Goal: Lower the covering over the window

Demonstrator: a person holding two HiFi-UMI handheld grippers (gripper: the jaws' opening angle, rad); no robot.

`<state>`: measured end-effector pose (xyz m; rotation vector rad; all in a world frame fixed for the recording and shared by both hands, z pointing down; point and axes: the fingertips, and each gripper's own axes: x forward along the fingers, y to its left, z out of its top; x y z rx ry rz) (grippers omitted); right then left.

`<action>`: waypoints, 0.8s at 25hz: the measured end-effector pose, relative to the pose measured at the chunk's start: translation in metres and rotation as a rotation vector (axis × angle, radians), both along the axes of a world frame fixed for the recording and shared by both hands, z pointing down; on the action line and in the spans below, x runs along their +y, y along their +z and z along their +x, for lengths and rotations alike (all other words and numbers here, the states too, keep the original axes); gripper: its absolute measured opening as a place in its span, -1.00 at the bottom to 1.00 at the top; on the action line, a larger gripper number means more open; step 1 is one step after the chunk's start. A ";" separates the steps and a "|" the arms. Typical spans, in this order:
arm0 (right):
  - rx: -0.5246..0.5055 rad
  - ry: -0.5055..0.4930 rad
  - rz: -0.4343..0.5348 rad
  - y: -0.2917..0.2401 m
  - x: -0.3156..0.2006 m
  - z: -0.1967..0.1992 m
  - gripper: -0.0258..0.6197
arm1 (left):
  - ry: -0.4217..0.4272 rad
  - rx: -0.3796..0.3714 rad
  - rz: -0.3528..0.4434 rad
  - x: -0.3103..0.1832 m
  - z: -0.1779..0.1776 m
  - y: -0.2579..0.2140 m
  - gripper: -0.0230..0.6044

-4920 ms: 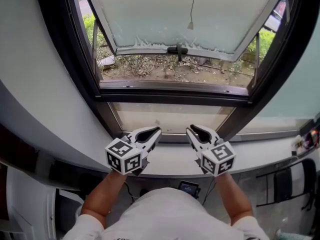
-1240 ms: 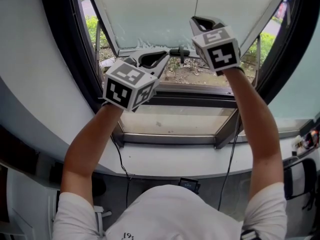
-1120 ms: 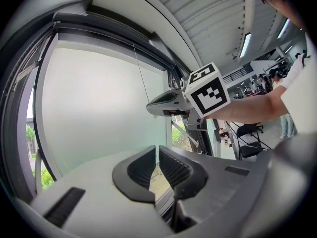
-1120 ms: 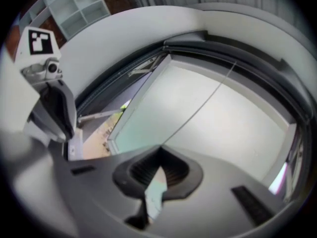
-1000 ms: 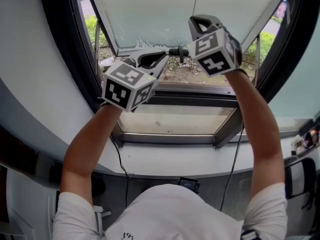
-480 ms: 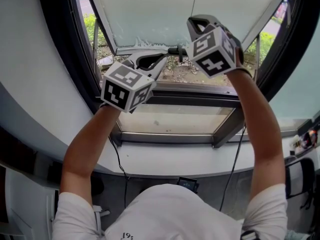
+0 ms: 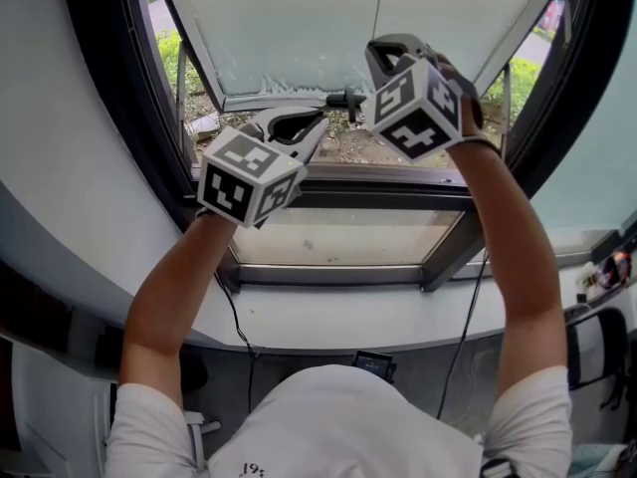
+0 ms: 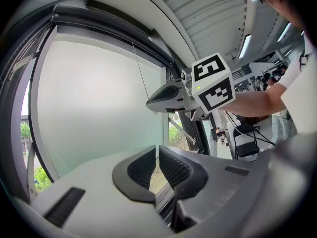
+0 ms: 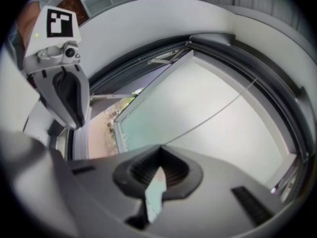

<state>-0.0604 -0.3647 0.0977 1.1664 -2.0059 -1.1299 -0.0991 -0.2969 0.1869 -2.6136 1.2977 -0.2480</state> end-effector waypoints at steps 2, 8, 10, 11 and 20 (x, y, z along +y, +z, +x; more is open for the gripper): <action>0.009 0.006 -0.004 0.003 0.000 0.002 -0.85 | 0.005 -0.003 0.000 0.000 0.003 0.000 -0.87; 0.046 0.020 -0.027 0.016 -0.001 0.006 -0.85 | 0.012 -0.010 -0.003 0.001 0.006 0.002 -0.87; 0.065 0.024 -0.048 0.027 -0.002 0.007 -0.85 | 0.012 -0.009 -0.003 0.001 0.006 0.002 -0.87; 0.073 0.028 -0.057 0.033 -0.003 0.008 -0.85 | 0.012 -0.009 -0.004 0.001 0.006 0.002 -0.87; 0.074 0.040 -0.110 0.070 -0.005 0.011 -0.85 | 0.006 -0.010 -0.017 0.000 0.004 0.011 -0.87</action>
